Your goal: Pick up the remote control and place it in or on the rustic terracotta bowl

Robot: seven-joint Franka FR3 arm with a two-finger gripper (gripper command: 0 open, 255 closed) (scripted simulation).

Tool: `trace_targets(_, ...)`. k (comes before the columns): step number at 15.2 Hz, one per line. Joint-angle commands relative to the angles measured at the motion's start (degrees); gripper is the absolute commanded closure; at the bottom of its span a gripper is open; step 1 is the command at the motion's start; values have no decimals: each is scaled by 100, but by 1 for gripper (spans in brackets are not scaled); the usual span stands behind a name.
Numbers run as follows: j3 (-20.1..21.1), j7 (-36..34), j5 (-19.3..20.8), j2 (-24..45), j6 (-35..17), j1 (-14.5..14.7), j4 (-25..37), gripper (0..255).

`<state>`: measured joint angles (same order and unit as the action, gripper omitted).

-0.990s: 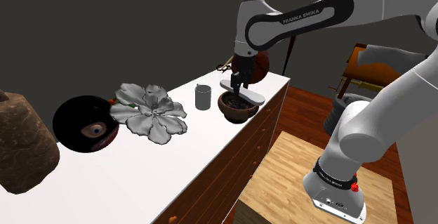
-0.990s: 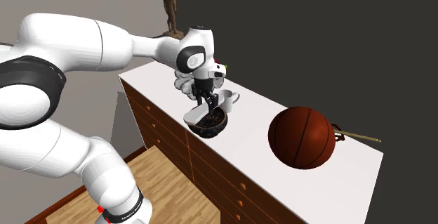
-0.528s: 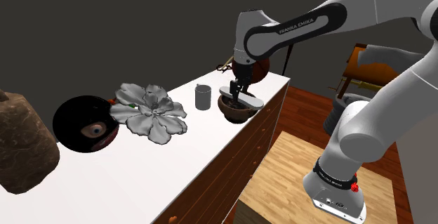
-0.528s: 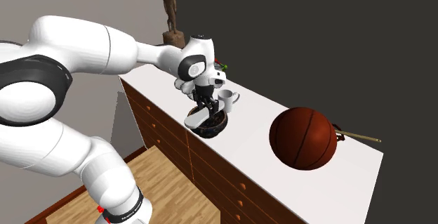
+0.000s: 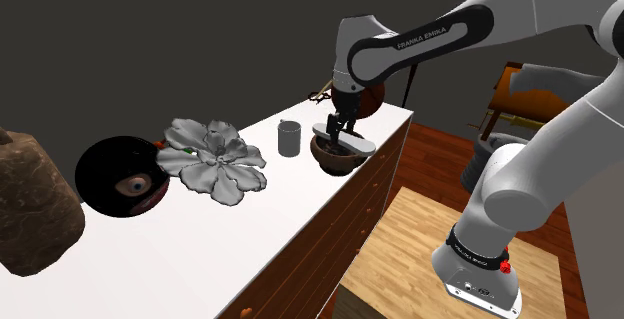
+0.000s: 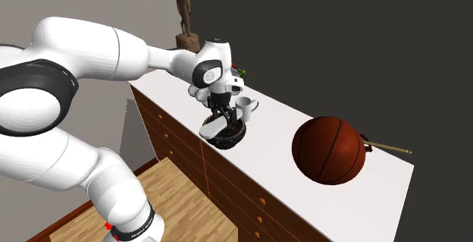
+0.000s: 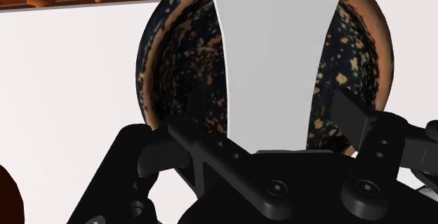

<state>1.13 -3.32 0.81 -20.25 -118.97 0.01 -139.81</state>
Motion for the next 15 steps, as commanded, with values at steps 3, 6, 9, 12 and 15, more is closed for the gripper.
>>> trace_targets(3, 2, -3, -1, 1, 2, 1, -5, 0)
trace_targets(6, -1, 6, -5, -122, 405, 2, 275, 0)
trace_targets(9, 1, 9, -9, -205, 766, 5, 552, 0)
trace_targets(12, 1, 9, -9, -205, 766, 5, 552, 0)
trace_targets(15, 1, 9, -9, -205, 766, 5, 552, 0)
